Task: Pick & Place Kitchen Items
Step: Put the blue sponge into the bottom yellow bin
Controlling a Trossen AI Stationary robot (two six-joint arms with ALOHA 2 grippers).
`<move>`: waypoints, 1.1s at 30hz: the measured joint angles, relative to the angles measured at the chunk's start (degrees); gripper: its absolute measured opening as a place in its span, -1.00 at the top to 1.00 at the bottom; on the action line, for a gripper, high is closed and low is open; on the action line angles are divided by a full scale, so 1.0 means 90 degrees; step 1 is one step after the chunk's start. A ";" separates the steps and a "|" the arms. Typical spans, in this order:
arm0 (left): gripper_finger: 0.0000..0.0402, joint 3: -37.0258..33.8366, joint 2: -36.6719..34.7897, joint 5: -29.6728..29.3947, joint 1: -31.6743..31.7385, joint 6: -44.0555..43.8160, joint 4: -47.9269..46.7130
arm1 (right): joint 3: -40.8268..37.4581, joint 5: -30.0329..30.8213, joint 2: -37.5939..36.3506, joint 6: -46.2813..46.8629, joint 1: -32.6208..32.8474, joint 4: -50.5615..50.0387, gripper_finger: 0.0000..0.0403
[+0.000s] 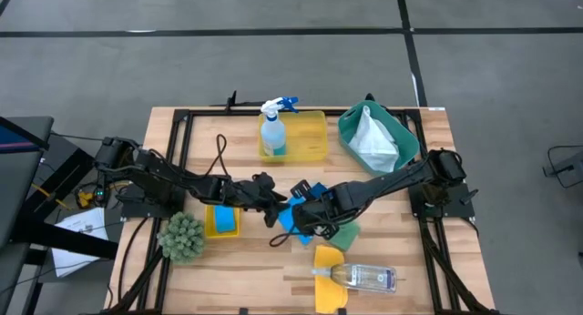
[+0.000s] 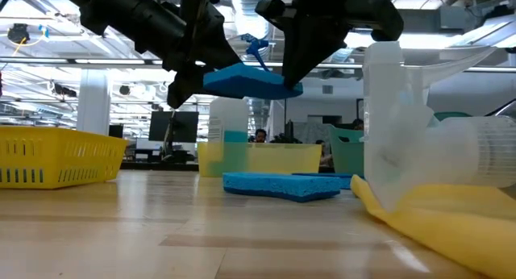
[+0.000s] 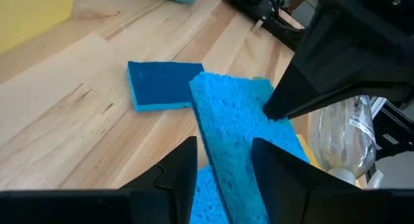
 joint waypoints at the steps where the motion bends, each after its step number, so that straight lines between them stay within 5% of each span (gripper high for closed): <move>1: 0.28 0.0000 0.0000 0.0001 -0.0001 0.0000 -0.0001 | -0.0003 0.0003 0.0000 -0.0011 -0.0002 0.0013 1.00; 13: 0.47 0.0000 0.0000 0.0003 0.0000 0.0005 -0.0018 | -0.0004 0.0003 0.0000 0.0011 -0.0036 0.0092 1.00; 26: 0.97 0.0000 0.0000 0.0178 0.0000 0.0176 -0.0042 | -0.0009 0.0003 0.0000 0.0058 -0.0027 0.0087 1.00; 33: 0.99 0.0000 -0.0002 0.0244 0.0002 0.0321 -0.0040 | -0.0009 -0.0001 0.0000 0.0302 -0.0027 0.0108 0.98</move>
